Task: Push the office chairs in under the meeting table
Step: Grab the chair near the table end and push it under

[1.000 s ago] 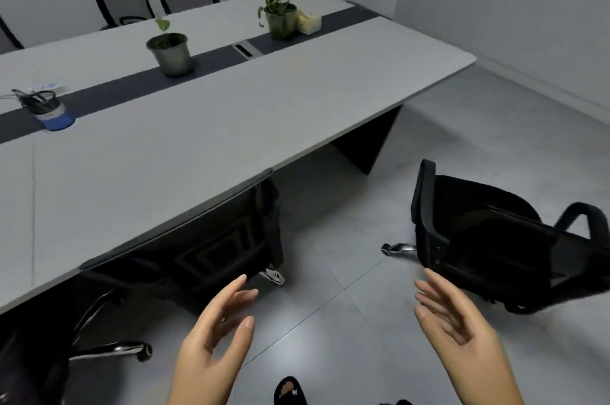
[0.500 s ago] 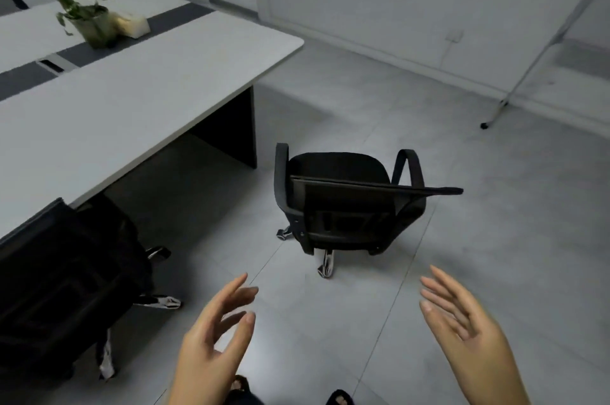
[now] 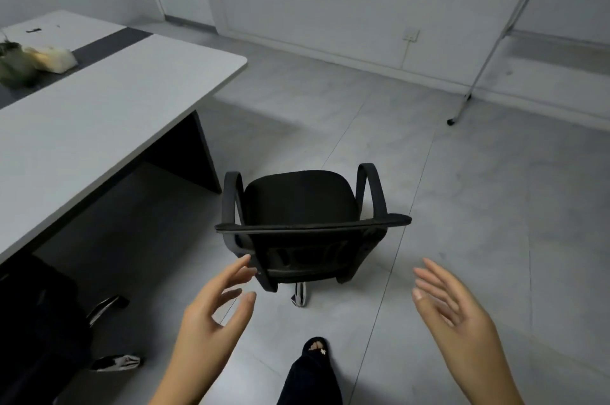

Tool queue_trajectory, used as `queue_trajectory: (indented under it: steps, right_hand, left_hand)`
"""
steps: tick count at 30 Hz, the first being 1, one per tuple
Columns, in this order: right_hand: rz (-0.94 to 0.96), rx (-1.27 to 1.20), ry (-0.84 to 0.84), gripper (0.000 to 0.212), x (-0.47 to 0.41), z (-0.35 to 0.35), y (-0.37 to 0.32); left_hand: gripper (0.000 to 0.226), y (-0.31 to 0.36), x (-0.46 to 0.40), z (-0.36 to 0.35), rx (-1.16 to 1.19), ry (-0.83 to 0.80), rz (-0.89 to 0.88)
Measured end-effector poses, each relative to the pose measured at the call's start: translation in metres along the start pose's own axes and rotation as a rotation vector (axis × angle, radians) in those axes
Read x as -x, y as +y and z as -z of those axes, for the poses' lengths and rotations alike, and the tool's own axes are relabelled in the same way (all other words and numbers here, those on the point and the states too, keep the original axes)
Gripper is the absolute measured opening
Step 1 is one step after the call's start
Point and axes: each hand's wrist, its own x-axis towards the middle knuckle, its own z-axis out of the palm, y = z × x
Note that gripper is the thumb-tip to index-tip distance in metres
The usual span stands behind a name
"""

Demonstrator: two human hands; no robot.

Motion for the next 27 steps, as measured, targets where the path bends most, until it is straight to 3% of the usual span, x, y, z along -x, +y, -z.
queue_trajectory:
  steps: [5,8,11,15,20,27]
  right_hand:
    - [0.031,0.138,-0.047,0.047,-0.076,-0.003,-0.002]
    - [0.106,0.395,-0.126,0.047,-0.120,-0.014,0.007]
    - [0.189,0.737,-0.358,0.056,-0.157,-0.033,0.031]
    - [0.240,0.923,-0.578,0.055,-0.195,-0.056,0.074]
    - [0.340,1.012,-0.622,0.060,-0.225,-0.065,0.103]
    - [0.516,0.942,-0.775,0.063,-0.290,-0.052,0.106]
  left_hand:
    - [0.058,-0.008,-0.081,-0.021,-0.189,-0.069,-0.107]
    - [0.055,-0.026,-0.122,-0.032,-0.416,-0.152,-0.159]
    - [0.054,-0.055,-0.152,-0.040,-0.707,-0.301,-0.259]
    - [0.050,-0.086,-0.177,-0.050,-0.844,-0.477,-0.173]
    - [0.052,-0.100,-0.191,-0.065,-0.920,-0.319,0.033]
    - [0.057,-0.093,-0.179,-0.102,-0.971,-0.212,0.224]
